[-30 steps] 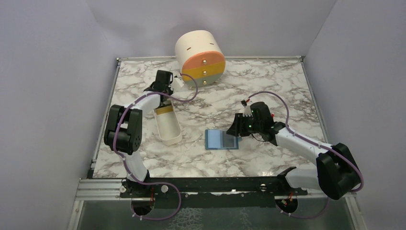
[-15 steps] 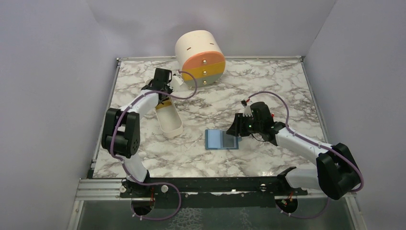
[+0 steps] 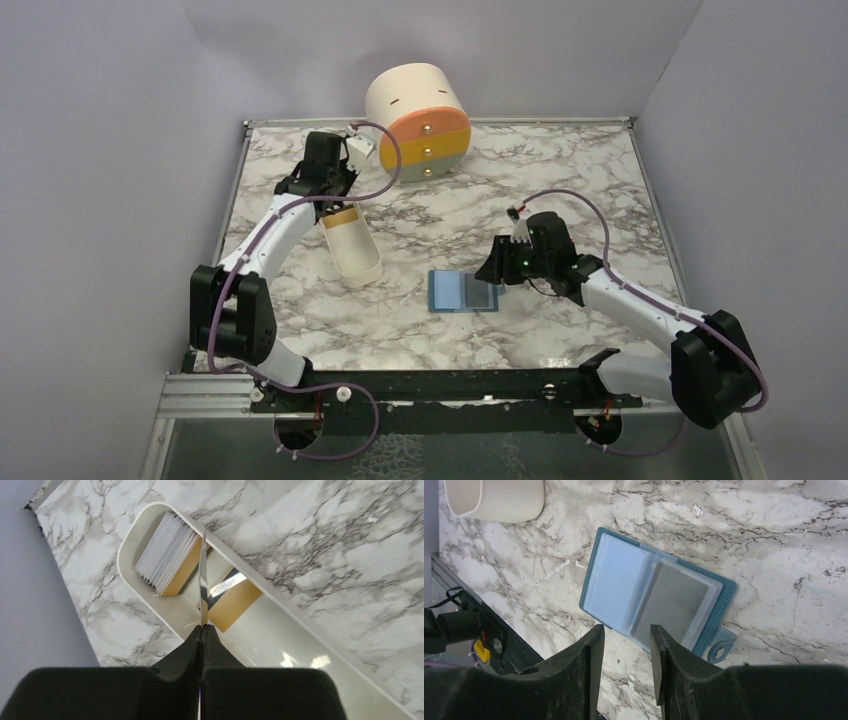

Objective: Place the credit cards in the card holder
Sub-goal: Pick up the credit card from the storage box, then insert the credit card into the card holder.

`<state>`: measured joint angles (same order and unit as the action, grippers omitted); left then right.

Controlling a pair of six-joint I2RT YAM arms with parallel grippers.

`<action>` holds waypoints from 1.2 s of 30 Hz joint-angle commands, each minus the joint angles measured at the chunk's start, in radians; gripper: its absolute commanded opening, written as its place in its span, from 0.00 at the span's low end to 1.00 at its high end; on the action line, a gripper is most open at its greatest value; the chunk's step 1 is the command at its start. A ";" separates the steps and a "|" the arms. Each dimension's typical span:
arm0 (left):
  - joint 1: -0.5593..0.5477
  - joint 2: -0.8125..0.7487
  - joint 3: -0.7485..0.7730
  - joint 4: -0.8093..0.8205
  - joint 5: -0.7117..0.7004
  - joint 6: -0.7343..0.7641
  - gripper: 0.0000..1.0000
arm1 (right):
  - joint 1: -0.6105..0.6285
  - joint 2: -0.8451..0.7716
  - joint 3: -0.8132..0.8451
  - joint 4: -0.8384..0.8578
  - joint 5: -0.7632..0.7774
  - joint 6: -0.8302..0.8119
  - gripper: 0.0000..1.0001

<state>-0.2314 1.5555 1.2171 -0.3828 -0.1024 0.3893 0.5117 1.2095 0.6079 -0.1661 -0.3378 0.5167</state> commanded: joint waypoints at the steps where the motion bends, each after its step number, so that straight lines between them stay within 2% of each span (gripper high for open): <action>1: -0.006 -0.102 0.000 -0.005 0.186 -0.206 0.00 | 0.005 -0.031 0.046 -0.036 0.043 -0.017 0.39; 8: -0.006 -0.197 -0.015 -0.023 0.424 -0.510 0.00 | 0.005 -0.051 0.046 -0.029 0.074 0.002 0.39; 10: -0.005 -0.205 -0.008 -0.045 0.484 -0.620 0.00 | 0.005 -0.036 0.058 -0.049 0.108 -0.012 0.39; 13: -0.013 -0.213 -0.028 -0.045 0.597 -0.706 0.00 | 0.004 -0.006 0.076 -0.088 0.174 -0.033 0.39; 18: -0.041 -0.255 -0.105 -0.033 0.612 -0.802 0.00 | 0.005 0.037 0.093 -0.135 0.237 -0.044 0.39; 23: -0.069 -0.247 -0.159 -0.009 0.730 -0.890 0.00 | 0.005 0.094 0.101 -0.154 0.248 -0.048 0.39; 30: -0.180 -0.204 -0.223 0.061 0.758 -0.998 0.00 | 0.005 0.140 0.106 -0.174 0.283 -0.060 0.35; 36: -0.259 -0.172 -0.331 0.207 0.764 -1.098 0.00 | 0.005 0.168 0.091 -0.162 0.288 -0.064 0.32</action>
<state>-0.4530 1.3609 0.9463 -0.2939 0.6224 -0.6128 0.5117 1.3537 0.6838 -0.3264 -0.0849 0.4656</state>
